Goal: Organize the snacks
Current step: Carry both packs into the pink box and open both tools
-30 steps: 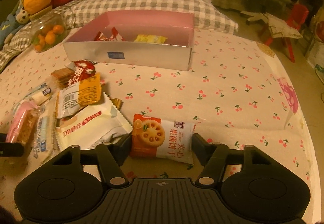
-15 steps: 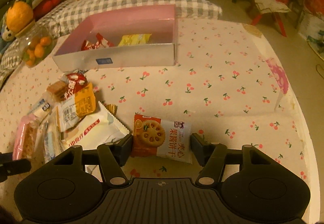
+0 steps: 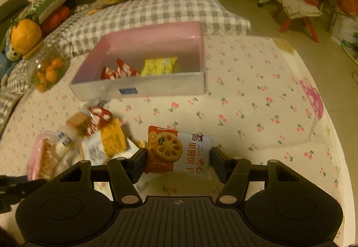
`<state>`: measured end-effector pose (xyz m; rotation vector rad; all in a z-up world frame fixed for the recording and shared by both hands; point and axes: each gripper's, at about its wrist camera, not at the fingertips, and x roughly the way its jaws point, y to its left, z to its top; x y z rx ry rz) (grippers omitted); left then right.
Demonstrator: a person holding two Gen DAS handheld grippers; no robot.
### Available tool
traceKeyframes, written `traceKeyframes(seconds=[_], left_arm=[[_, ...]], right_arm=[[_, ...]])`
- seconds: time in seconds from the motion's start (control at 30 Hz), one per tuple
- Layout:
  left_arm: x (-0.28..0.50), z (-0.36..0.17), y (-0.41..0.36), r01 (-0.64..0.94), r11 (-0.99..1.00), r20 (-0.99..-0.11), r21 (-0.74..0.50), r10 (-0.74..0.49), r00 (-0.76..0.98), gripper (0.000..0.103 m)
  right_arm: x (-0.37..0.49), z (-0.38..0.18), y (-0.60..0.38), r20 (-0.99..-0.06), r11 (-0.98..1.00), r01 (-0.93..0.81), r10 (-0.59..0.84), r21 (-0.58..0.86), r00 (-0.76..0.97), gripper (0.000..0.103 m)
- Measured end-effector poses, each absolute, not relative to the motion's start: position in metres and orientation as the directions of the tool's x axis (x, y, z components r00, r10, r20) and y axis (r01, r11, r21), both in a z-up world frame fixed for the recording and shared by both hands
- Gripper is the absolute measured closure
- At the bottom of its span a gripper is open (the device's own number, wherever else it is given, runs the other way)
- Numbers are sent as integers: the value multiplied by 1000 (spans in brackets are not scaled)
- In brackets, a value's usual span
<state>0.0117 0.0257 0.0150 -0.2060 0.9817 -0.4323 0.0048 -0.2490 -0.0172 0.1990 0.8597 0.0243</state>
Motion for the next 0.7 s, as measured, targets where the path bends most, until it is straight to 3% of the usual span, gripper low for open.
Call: traceKeyframes(seconds=[0.37, 0.7], left_arm=[[49, 34, 19, 199, 907, -734, -371, -417, 535, 74], [102, 45, -9, 214, 929, -719, -302, -369, 589, 74]], right_arm=[[30, 10, -245, -711, 959, 89, 137, 270, 690, 42], [77, 19, -257, -686, 938, 117, 149, 325, 712, 41]])
